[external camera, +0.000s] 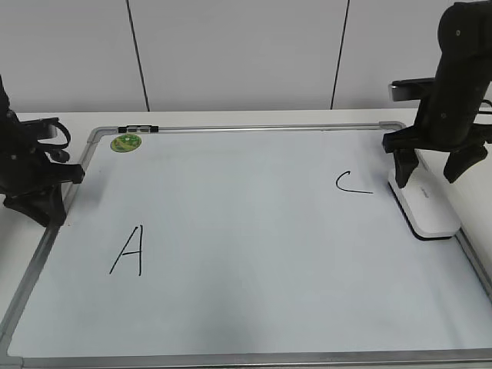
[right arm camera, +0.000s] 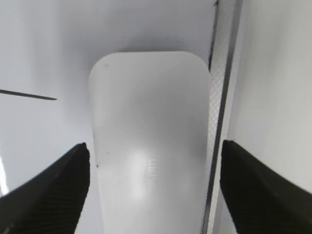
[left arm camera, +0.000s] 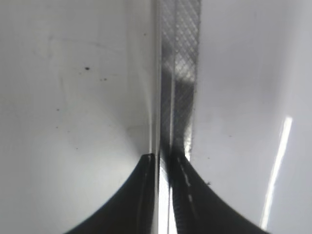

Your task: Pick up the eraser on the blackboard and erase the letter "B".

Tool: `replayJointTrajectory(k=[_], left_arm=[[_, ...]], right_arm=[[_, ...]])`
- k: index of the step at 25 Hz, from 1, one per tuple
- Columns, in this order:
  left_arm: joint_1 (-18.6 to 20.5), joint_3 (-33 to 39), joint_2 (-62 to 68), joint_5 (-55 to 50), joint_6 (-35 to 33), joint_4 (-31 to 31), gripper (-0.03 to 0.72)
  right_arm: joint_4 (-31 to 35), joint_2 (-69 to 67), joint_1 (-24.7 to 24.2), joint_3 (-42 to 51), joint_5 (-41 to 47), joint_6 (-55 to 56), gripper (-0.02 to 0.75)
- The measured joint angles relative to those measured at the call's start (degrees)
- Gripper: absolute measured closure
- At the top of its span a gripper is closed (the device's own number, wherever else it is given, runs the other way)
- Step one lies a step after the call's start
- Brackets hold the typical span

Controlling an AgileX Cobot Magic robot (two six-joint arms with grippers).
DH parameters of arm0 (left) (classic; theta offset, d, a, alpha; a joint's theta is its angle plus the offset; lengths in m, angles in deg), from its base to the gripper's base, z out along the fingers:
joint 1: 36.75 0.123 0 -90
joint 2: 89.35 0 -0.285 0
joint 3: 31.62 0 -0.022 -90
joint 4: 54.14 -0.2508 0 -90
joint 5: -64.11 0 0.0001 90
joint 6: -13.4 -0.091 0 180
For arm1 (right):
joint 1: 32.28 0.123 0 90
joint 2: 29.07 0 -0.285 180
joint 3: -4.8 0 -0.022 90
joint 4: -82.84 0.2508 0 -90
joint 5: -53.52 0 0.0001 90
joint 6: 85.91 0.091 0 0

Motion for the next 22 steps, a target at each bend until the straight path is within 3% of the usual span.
replayJointTrajectory(k=[10,14,22], left_arm=[[-0.10,-7.60,-4.66,-6.02,0.00,-0.69,0.217],[-0.10,-7.80,-6.54,-8.48,0.00,-0.69,0.180],[-0.10,-7.80,-11.34,-11.19,0.00,-2.51,0.176]], right_arm=[[-1.70,0.00,0.00,-3.77,4.68,0.69,0.120],[-1.57,0.00,0.00,-3.77,4.73,1.28,0.144],[1.15,5.13,0.76,-1.00,4.82,2.86,0.195]])
